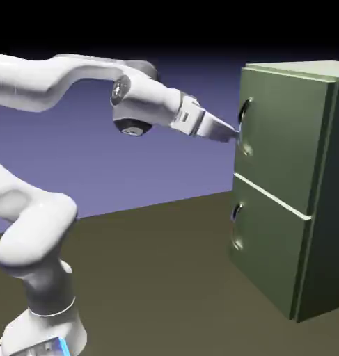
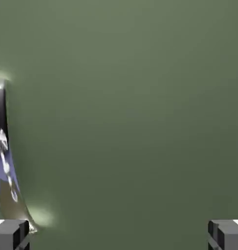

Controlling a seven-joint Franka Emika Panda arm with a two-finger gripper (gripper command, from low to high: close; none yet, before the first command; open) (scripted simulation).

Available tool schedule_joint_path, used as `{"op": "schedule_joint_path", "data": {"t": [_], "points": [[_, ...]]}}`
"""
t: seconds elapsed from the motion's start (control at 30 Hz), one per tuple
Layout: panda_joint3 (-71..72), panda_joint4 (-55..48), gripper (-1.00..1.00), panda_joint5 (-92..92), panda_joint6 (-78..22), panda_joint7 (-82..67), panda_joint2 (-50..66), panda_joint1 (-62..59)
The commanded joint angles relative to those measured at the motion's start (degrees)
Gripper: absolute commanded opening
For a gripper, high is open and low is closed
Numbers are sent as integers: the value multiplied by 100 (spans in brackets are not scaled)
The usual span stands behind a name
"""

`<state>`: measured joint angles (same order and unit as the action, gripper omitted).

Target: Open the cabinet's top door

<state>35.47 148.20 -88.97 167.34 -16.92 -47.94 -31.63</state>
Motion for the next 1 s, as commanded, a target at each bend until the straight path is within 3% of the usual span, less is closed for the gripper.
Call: {"op": "schedule_joint_path", "data": {"t": [0.0, 0.97], "points": [[99, -36, 0, -250, -19, -167, -43, -91], [2943, -1062, 0, -7383, -553, -4927, -1268, -2682]]}}
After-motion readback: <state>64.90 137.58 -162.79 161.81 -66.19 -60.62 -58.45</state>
